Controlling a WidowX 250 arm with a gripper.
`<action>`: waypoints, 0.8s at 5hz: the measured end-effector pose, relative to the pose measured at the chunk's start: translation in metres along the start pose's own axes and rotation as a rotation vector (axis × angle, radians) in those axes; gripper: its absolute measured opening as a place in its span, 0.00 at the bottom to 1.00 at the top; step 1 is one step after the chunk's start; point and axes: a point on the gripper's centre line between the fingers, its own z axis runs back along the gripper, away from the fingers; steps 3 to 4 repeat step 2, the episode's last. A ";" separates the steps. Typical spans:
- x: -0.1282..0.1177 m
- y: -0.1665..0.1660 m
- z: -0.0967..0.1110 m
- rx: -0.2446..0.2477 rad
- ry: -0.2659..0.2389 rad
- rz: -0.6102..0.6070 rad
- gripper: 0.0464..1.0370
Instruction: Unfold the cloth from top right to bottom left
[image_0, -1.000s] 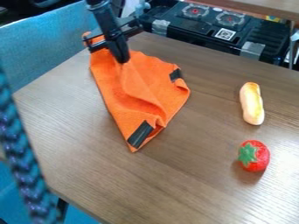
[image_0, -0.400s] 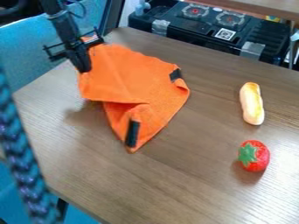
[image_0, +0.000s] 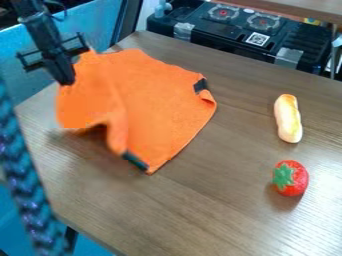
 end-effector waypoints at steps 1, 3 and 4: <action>-0.010 0.013 0.002 0.020 0.026 -0.025 0.01; -0.013 0.020 0.005 0.059 -0.014 -0.032 0.01; -0.013 0.020 0.005 0.059 -0.014 -0.032 0.01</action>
